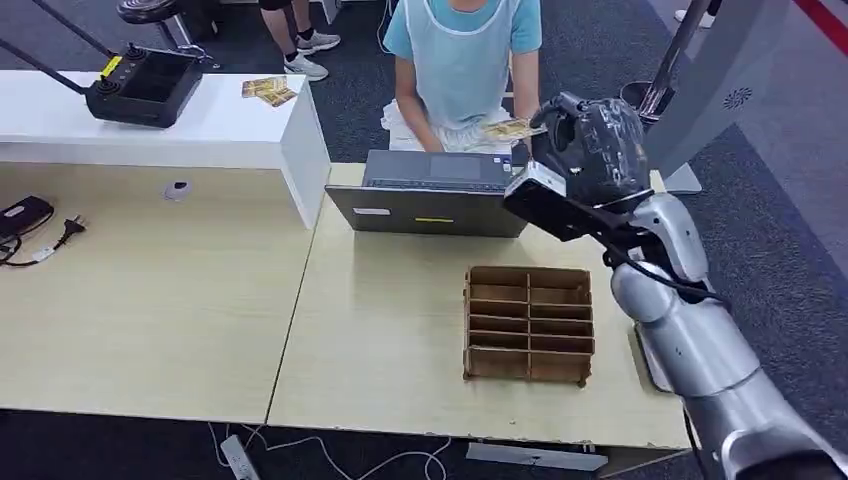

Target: Pass the card to the sensor for recognition and then transmit it.

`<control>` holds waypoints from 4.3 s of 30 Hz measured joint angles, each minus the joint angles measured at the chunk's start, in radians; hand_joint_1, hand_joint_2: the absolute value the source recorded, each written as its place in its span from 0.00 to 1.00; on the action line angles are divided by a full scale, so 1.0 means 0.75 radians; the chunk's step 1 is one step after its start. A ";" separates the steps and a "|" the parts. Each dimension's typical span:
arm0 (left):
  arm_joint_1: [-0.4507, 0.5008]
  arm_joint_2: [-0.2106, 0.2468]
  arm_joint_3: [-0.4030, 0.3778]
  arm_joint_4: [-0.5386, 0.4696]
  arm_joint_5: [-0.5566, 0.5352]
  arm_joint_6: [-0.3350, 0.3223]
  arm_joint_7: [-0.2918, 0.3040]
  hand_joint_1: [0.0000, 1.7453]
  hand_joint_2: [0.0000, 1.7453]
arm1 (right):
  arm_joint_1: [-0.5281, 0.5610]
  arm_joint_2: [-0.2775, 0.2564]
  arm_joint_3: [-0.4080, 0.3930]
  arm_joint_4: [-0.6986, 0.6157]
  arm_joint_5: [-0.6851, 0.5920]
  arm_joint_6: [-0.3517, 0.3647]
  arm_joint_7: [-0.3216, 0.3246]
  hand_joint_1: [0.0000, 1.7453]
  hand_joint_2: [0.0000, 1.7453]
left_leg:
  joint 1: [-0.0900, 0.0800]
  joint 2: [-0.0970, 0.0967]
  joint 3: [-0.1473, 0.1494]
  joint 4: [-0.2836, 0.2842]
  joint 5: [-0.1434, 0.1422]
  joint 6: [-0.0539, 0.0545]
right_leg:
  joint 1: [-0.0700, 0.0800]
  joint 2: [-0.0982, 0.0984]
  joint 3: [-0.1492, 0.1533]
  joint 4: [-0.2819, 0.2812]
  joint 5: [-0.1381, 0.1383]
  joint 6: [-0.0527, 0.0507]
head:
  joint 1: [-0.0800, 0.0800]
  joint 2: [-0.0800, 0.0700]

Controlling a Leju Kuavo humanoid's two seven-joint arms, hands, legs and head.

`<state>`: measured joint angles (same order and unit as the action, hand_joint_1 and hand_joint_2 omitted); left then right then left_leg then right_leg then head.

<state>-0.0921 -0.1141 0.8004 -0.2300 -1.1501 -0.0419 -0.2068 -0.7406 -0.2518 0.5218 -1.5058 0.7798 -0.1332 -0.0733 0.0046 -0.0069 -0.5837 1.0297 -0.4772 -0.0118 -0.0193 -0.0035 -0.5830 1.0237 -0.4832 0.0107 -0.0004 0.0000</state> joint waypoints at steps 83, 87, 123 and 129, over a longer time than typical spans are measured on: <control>-0.022 -0.187 0.574 -0.001 0.776 0.390 0.349 0.00 0.00 | -0.762 0.100 -0.011 1.474 -0.136 0.294 0.333 0.00 1.00 | 0.000 0.001 0.001 0.002 0.001 -0.001 | 0.000 0.003 -0.002 0.000 0.004 0.002 | -0.003 0.000; -0.022 -0.190 0.574 -0.001 0.776 0.386 0.345 0.00 0.00 | -0.754 0.100 -0.015 1.473 -0.135 0.289 0.332 0.00 1.00 | 0.000 0.001 0.001 0.002 0.001 -0.001 | 0.000 0.003 -0.002 0.000 0.004 0.002 | -0.002 0.000; -0.018 -0.210 0.574 -0.032 0.827 0.395 0.253 0.00 0.00 | 0.038 -0.107 -0.500 0.400 -0.563 0.080 -0.063 0.00 1.00 | 0.000 -0.005 0.000 0.002 0.000 0.000 | 0.000 -0.003 -0.001 -0.002 0.003 0.003 | -0.003 0.000; -0.018 -0.211 0.585 -0.033 0.857 0.400 0.251 0.00 0.00 | 0.280 -0.108 -0.631 0.102 -0.636 0.031 -0.132 0.00 1.00 | 0.000 -0.005 -0.001 0.001 0.000 0.000 | 0.000 -0.003 -0.001 -0.001 0.002 0.003 | -0.003 0.000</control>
<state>-0.1055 -0.2724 1.2390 -0.2548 -0.5077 0.2579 -0.0183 -0.5304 -0.3330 0.0484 -1.4295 0.3029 -0.1099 -0.1725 0.0049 -0.0109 -0.5841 1.0307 -0.4771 -0.0119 -0.0192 -0.0058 -0.5838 1.0226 -0.4817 0.0127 -0.0027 0.0000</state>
